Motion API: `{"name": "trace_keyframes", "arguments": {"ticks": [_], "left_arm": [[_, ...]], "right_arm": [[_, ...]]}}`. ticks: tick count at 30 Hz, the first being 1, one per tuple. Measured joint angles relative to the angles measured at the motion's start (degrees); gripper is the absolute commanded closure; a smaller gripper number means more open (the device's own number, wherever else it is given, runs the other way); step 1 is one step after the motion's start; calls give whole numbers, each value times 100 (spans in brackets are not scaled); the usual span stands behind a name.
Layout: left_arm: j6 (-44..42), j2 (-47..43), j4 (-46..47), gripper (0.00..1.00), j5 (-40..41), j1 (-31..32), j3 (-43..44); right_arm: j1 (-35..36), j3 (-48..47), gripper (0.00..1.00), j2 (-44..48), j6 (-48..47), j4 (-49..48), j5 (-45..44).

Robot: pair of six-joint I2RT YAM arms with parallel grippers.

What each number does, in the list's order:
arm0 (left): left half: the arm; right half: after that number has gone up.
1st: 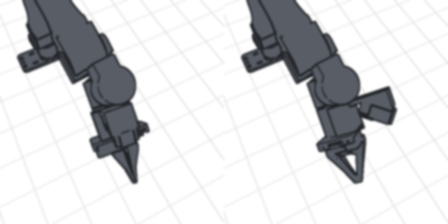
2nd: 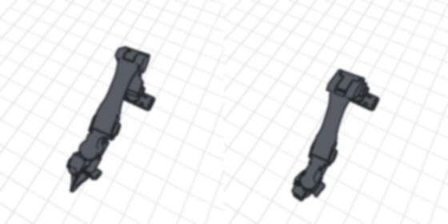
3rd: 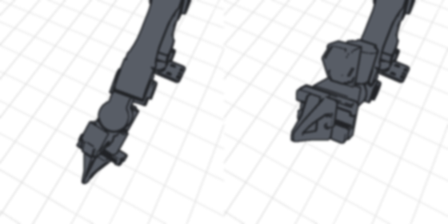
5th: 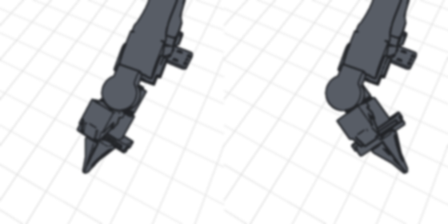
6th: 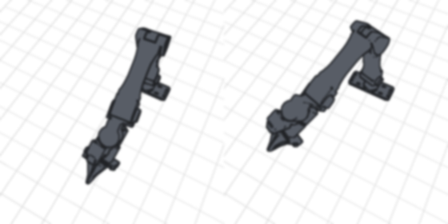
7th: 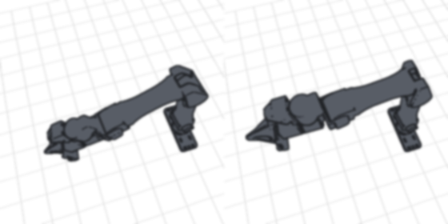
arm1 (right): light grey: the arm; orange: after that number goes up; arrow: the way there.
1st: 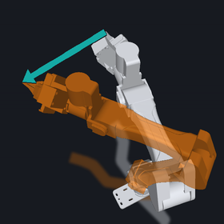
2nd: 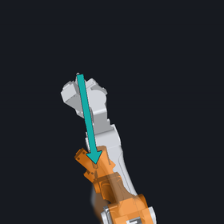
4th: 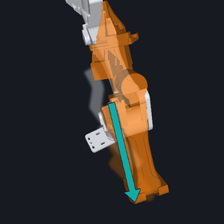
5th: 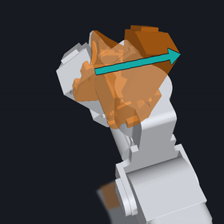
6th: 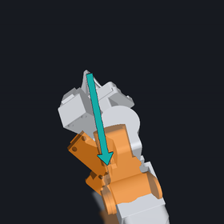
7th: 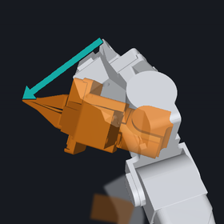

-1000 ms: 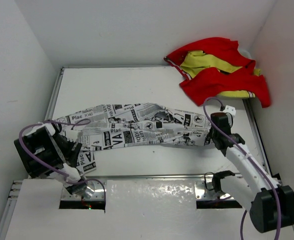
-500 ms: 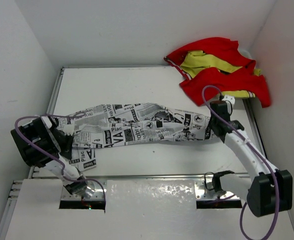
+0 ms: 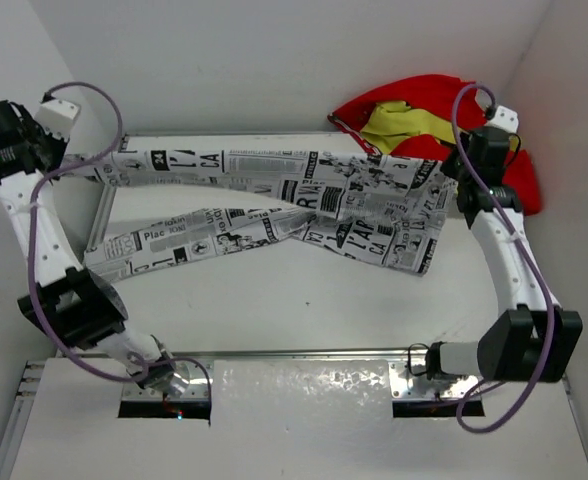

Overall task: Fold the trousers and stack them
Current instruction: Flatten the trousers out

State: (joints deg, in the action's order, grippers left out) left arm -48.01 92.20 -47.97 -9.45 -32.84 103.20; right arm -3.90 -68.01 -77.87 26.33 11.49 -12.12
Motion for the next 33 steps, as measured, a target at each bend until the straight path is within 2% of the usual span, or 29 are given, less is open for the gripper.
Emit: {"name": "trace_keyframes", "arguments": {"ticks": [3, 7, 12, 15, 18, 22, 30, 31, 32, 33], "left_arm": [[-658, -903, 153, 100, 72, -15, -988], [-1429, -1974, -11, 100, 466, -105, -3147], [-1971, -2175, -144, 100, 905, -247, -5595], [-2149, -2306, -166, 100, 1167, -251, -6494], [-2347, -2540, -63, 100, 1462, -251, -6905], [-2581, -2712, 173, 100, 1803, -251, -7206], [-2861, -2730, 205, 99, 2164, -256, -6789], [-2914, -2732, 225, 73, 2221, -256, -6773], [-3012, -2730, 208, 43, 2275, -256, -6780], [-3077, -2728, 164, 10, 2387, -258, -6813]], "right_arm": [[-28, 479, 100, 573, 98, -264, 50], [-76, 2221, 100, 2221, 667, -173, -107], [-94, 4249, 100, 4116, 1482, 894, -623], [-103, 5045, 100, 4745, 1897, 1700, -992], [-116, 5519, 100, 5097, 2184, 2218, -1316], [-120, 5576, 100, 5121, 2365, 2516, -1646], [-120, 4710, 100, 4784, 2277, 3047, -2413], [-120, 4660, 95, 4793, 2280, 3093, -2494], [-120, 4656, 59, 4798, 2306, 3139, -2538], [-120, 4673, 38, 4804, 2363, 3228, -2588]]}}
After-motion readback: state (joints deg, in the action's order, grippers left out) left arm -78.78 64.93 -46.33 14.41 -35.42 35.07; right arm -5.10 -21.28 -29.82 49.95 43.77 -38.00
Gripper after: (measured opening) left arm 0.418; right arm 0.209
